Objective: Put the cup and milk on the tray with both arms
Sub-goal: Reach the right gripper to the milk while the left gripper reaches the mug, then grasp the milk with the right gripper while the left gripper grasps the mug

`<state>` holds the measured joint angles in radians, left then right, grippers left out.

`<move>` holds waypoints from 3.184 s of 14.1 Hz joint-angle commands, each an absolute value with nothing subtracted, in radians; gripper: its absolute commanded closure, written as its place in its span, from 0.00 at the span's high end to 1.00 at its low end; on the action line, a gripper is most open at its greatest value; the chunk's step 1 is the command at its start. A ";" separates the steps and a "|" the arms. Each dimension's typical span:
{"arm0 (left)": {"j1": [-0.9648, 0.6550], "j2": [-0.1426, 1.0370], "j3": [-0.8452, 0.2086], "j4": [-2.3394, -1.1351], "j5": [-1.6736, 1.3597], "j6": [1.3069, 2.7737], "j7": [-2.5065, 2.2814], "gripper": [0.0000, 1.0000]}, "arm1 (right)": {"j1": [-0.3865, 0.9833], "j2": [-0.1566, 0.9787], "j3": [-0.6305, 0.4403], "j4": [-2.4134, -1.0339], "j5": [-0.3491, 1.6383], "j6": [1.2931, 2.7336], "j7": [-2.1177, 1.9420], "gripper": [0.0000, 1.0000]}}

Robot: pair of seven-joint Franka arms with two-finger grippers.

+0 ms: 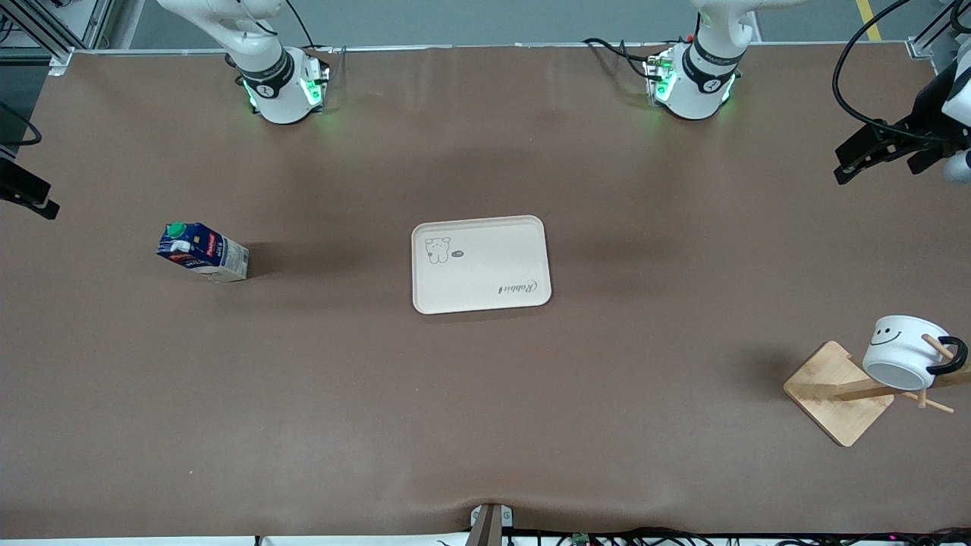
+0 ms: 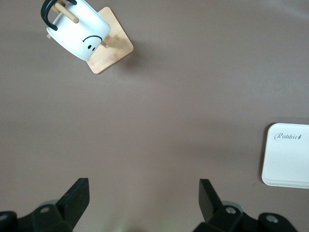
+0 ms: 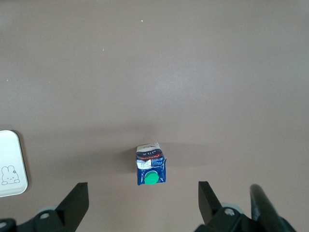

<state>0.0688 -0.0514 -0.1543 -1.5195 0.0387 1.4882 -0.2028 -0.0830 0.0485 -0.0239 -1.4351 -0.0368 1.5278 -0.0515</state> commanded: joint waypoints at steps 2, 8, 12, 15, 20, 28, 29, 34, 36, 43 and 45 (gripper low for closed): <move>0.074 -0.043 -0.155 -1.496 0.032 1.473 -0.187 1.00 | -0.077 0.058 -0.020 -1.411 -0.060 1.523 -0.052 1.00; 0.118 -0.020 -0.130 -1.503 0.048 1.488 -0.132 1.00 | -0.093 0.060 -0.021 -1.410 -0.048 1.522 -0.054 1.00; 0.123 0.005 -0.130 -1.567 0.150 1.615 -0.132 1.00 | -0.084 0.072 -0.025 -1.411 -0.037 1.522 -0.052 1.00; 0.202 0.056 -0.133 -1.620 0.149 1.755 -0.126 1.00 | -0.083 0.075 -0.023 -1.411 -0.035 1.522 -0.052 1.00; 0.248 0.097 -0.133 -1.695 0.115 1.984 -0.114 1.00 | -0.086 0.112 -0.020 -1.420 -0.020 1.509 -0.110 1.00; 0.308 0.129 -0.133 -1.904 0.084 2.388 -0.107 1.00 | -0.144 0.176 -0.025 -1.414 0.129 1.520 -0.166 1.00; 0.310 0.138 -0.133 -1.907 0.084 2.391 -0.107 1.00 | -0.138 0.178 -0.025 -1.414 0.108 1.523 -0.164 1.00; 0.328 0.172 -0.135 -1.919 0.086 2.445 -0.098 1.00 | -0.141 0.209 -0.023 -1.424 0.061 1.615 -0.170 1.00; 0.327 0.195 -0.138 -1.919 0.086 2.482 -0.095 0.94 | -0.155 0.216 -0.025 -1.459 0.061 1.589 -0.169 1.00; 0.314 0.233 -0.152 -1.917 0.087 2.531 -0.094 0.23 | -0.170 0.212 -0.025 -1.698 0.060 1.718 -0.170 1.00; 0.318 0.229 -0.181 -1.917 0.086 2.531 -0.094 0.00 | -0.166 0.187 -0.025 -1.768 0.060 1.764 -0.178 1.00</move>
<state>0.3114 0.2389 -0.1629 -1.9148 0.0987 2.5170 -0.1171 -0.1516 0.2514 -0.0375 -1.6714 0.0714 1.7191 -0.1626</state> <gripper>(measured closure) 0.736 0.000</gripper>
